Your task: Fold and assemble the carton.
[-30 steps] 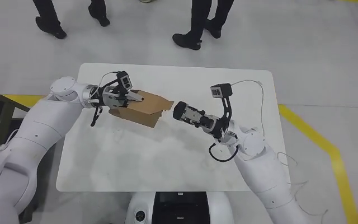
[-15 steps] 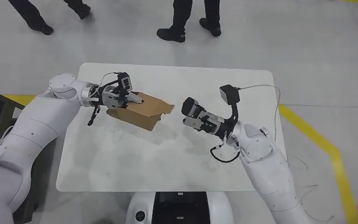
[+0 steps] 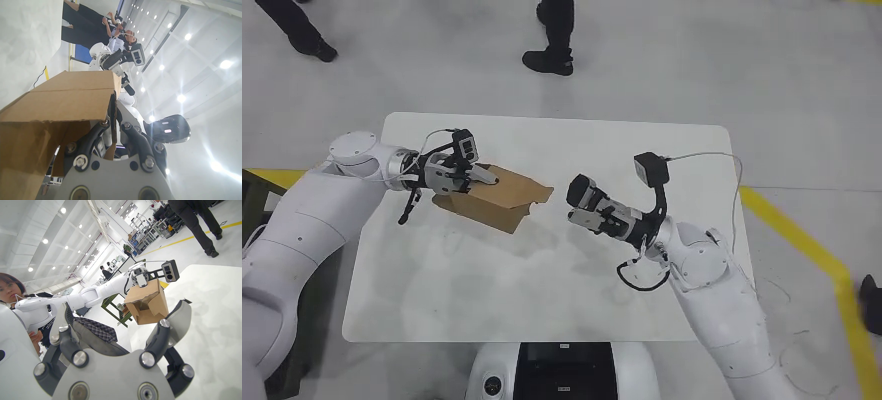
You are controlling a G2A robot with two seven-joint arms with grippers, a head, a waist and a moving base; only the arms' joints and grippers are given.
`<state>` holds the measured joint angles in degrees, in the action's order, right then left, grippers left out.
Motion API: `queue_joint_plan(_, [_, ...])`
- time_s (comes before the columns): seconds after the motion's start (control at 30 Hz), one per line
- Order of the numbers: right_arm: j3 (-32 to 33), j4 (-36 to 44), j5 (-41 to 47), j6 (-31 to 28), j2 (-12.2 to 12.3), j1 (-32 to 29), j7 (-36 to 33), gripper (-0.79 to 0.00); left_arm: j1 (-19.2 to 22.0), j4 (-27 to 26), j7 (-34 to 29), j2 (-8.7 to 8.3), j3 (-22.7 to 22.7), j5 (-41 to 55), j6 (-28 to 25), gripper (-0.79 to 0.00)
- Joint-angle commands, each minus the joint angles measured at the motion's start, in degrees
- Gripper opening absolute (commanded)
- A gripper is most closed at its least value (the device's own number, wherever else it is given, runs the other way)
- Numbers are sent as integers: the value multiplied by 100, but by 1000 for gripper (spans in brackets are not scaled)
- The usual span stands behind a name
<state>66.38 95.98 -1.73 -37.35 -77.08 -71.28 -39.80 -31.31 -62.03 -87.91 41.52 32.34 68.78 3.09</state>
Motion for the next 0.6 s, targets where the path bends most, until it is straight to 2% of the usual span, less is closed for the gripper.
queue_joint_plan(0.0, [40,-76,-306,-125,14,91,52,0,-86,-92,196,0,23,-60,97,-785])
queue_joint_plan(0.27, [241,-258,-1506,-956,80,523,250,0,-90,60,-9,-18,108,-528,828,-785])
queue_joint_plan(0.37, [269,-308,-2157,-1033,89,646,473,0,-36,21,-9,-30,49,-734,994,-785])
queue_joint_plan(0.57, [150,-278,-3754,-767,69,695,1187,0,22,-201,-9,-78,-115,-935,1012,-785])
